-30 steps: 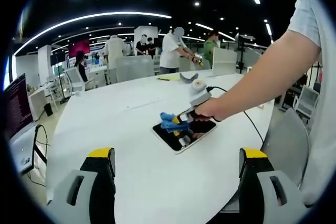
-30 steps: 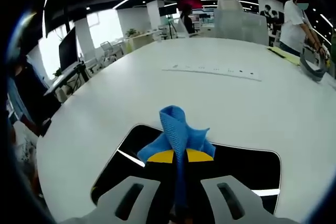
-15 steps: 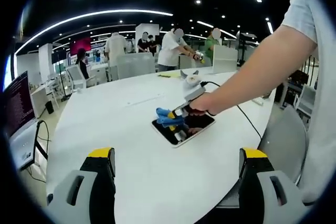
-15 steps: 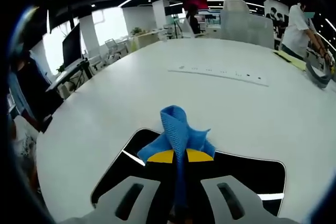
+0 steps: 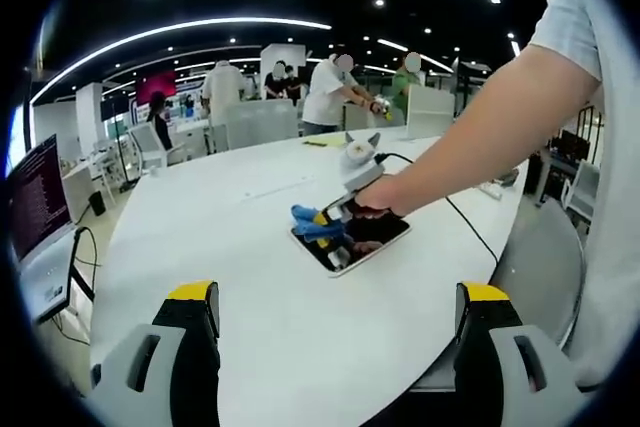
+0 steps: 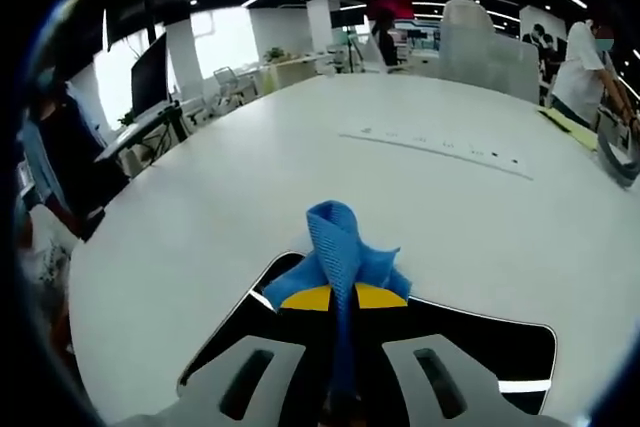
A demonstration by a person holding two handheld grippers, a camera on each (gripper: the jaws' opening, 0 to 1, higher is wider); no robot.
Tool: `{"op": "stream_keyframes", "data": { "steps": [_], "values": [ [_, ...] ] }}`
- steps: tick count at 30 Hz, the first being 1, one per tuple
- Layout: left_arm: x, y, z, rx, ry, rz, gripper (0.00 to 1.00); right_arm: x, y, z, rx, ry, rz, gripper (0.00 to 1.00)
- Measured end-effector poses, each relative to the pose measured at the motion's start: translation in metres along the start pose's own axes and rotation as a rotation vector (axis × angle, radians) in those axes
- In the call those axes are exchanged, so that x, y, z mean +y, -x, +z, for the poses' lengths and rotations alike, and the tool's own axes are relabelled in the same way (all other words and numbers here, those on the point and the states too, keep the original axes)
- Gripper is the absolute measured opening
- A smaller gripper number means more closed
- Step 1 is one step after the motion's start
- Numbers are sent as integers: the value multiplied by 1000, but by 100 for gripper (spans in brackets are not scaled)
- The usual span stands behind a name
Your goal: Wipe the mirror surface with the cleaning cloth until all visible marks leave the cleaned area.
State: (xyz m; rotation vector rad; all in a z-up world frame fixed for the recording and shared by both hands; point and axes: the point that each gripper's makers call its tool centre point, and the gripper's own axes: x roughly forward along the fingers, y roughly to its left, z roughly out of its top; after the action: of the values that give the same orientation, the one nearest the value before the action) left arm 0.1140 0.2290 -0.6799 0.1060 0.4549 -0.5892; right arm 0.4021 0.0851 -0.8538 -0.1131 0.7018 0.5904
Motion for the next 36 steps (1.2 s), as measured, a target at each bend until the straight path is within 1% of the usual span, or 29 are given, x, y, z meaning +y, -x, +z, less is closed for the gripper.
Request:
{"op": "stream_keyframes", "data": {
  "steps": [3,9,12,22,27,33,36],
  "values": [
    [-1,1,-1,2,2,0,99,7,-1,0,-4,13,9,1],
    [-2,3,-1,-1,0,2,99,11,-3,0,-5,27,22,1],
    [-4,3,0,-2,1,2,99,20,1,-2,-6,40,26,1],
    [-8,5,-1,-3,-1,-5,99,36,7,-7,-7,67,52,1],
    [-10,7,-2,-4,-6,-7,99,40,8,-10,-7,68,58,1],
    [-12,9,0,-11,-8,-8,99,60,23,-15,-7,87,70,1],
    [-12,11,0,-13,-9,-7,99,64,26,-17,-8,87,74,1]
  ]
}}
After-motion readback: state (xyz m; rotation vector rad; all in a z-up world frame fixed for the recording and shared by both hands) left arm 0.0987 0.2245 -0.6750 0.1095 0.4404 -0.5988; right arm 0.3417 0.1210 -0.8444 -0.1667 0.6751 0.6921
